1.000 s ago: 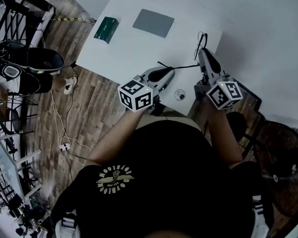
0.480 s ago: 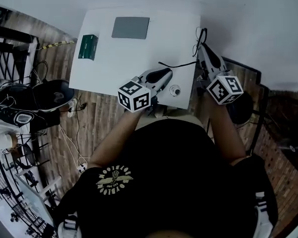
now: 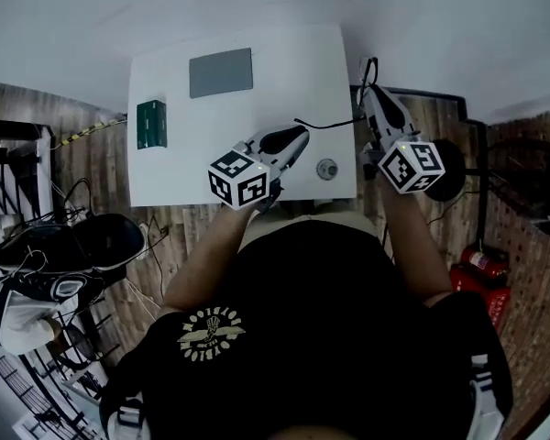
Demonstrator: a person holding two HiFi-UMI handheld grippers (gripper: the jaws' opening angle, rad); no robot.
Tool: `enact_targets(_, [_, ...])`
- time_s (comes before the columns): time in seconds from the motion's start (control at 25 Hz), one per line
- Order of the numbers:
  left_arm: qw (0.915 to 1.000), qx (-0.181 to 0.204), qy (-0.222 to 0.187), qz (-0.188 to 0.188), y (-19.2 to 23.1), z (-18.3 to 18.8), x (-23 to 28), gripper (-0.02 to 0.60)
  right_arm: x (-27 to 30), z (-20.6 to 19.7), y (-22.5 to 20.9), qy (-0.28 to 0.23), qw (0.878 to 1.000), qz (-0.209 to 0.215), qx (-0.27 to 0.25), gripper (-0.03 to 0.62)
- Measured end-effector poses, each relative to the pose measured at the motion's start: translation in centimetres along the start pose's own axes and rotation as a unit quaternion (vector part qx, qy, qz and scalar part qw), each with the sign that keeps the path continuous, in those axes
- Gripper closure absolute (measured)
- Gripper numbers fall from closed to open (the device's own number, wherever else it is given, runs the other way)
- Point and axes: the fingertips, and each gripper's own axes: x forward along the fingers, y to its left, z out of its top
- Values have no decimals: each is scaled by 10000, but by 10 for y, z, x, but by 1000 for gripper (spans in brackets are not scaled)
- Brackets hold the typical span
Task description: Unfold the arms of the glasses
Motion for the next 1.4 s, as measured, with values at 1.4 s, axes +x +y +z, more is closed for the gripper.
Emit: enact_targets(1.4, [9559, 1593, 1605, -1877, -4, 66, 6, 517, 19, -40, 105, 261, 9913, -544, -1174, 574])
